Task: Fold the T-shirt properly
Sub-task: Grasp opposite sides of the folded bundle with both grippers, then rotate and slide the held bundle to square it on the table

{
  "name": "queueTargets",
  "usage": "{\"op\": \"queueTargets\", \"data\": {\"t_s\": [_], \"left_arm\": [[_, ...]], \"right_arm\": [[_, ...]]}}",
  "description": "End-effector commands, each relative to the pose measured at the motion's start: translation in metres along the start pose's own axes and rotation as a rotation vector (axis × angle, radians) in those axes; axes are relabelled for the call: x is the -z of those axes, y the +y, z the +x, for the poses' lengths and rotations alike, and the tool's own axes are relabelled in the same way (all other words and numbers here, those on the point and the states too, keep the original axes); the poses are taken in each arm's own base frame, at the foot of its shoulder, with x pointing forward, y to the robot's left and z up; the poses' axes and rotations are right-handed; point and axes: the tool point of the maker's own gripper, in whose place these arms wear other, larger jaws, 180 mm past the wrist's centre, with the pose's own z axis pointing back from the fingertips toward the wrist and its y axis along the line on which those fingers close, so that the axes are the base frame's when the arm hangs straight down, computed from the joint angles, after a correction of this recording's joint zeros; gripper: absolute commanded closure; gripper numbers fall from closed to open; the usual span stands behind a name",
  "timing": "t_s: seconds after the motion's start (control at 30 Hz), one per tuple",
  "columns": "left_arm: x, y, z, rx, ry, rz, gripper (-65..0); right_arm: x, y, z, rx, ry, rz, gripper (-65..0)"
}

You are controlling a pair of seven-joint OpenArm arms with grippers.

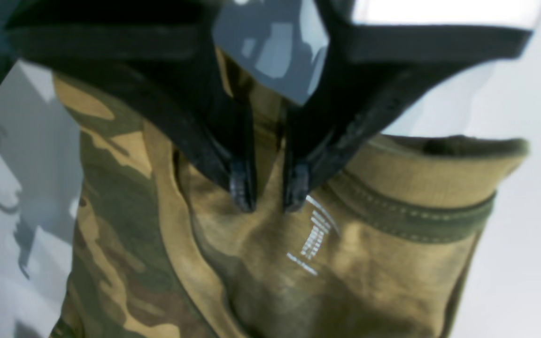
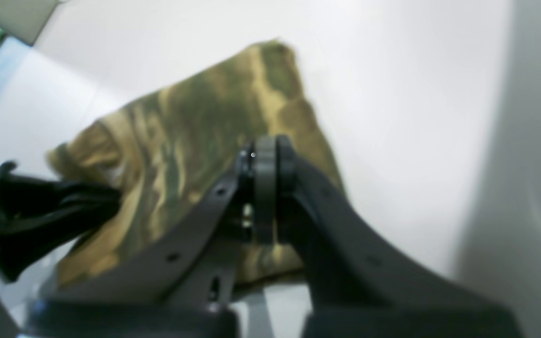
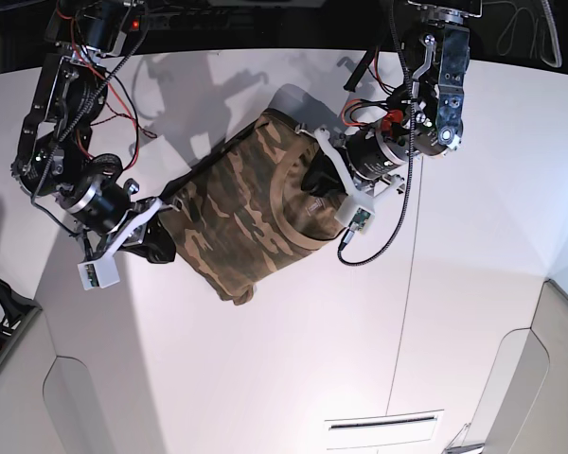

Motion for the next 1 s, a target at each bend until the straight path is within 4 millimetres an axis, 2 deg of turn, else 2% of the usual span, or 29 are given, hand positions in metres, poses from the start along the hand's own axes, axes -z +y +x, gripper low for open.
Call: {"op": "queueTargets", "data": {"t_s": [0.0,0.17,0.33,0.47,0.73,0.83,0.97], "left_arm": [[-0.002,-0.002,0.011,0.003,-0.038,-0.011,-11.4],[-0.002,-0.002,0.012,-0.001,-0.042,-0.015,-11.4],[-0.002,-0.002,0.012,-0.001,-0.041,-0.014,-11.4],[-0.001,-0.001,0.013,0.005,-0.043,-0.009,-10.4],[0.008,0.016,0.014,0.022,-0.017,0.043,-4.6],[0.018,0.026,0.011,0.006,0.007,0.047,-4.1],[0.029,0.039,0.021,0.004,0.013,0.057,-4.1]], "right_arm": [[0.000,-0.003,0.020,-0.015,-0.056,-0.007,0.0],[0.024,-0.019,0.012,0.047,-0.018,-0.018,0.0],[0.050,-0.029,-0.023,0.123,0.088,-0.006,0.0],[0.059,-0.023,-0.042,0.140,0.147,0.013,0.0],[0.050,0.001,-0.060,0.178,0.187,0.107,0.0],[0.040,0.008,-0.072,0.198,0.186,0.124,0.0],[0.022,0.019,-0.084,0.202,0.178,0.137,0.0]]}}
